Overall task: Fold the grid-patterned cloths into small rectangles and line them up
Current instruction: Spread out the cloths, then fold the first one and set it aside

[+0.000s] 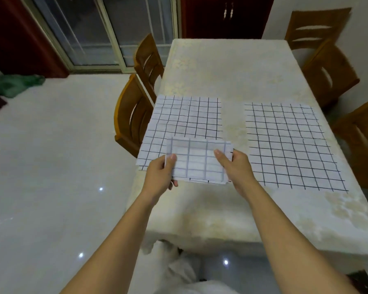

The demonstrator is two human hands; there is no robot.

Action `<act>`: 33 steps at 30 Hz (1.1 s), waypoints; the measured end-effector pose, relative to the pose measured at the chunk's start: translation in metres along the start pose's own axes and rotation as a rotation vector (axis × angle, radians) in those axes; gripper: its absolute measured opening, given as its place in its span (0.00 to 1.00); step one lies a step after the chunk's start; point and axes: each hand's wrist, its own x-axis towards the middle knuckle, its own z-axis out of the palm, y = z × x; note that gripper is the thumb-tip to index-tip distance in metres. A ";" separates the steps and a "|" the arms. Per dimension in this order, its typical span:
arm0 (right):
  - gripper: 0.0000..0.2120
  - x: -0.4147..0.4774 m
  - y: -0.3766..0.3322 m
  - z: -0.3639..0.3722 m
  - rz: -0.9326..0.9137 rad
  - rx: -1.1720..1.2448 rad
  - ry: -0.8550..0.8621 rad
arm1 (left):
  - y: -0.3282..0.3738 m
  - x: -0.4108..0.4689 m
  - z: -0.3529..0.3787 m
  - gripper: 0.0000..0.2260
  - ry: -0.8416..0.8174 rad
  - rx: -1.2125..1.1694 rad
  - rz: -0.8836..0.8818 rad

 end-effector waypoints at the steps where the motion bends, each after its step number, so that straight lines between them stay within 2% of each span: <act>1: 0.08 -0.007 0.003 0.006 0.018 -0.018 -0.025 | 0.000 -0.009 -0.007 0.20 0.019 0.003 -0.003; 4: 0.09 -0.034 0.005 0.026 0.023 -0.057 -0.009 | -0.002 -0.037 -0.030 0.25 0.006 0.025 0.019; 7: 0.15 -0.048 0.002 0.047 0.020 -0.072 0.008 | -0.001 -0.052 -0.057 0.26 0.008 0.010 0.020; 14: 0.11 -0.069 -0.023 0.110 -0.010 -0.085 -0.023 | -0.011 -0.056 -0.125 0.19 -0.047 -0.089 -0.058; 17: 0.14 -0.074 -0.041 0.165 -0.053 -0.110 -0.041 | -0.021 -0.051 -0.176 0.19 -0.008 -0.098 -0.052; 20: 0.11 -0.081 -0.056 0.239 -0.079 -0.088 -0.056 | -0.035 -0.044 -0.245 0.18 0.047 -0.126 -0.063; 25: 0.05 -0.084 -0.080 0.350 -0.103 -0.149 -0.065 | -0.050 -0.024 -0.352 0.18 0.041 -0.147 -0.052; 29: 0.06 -0.080 -0.093 0.397 -0.113 -0.127 0.002 | -0.052 0.005 -0.400 0.19 -0.021 -0.143 -0.026; 33: 0.05 -0.055 -0.096 0.423 -0.074 -0.105 0.049 | -0.053 0.048 -0.418 0.19 -0.070 -0.176 -0.014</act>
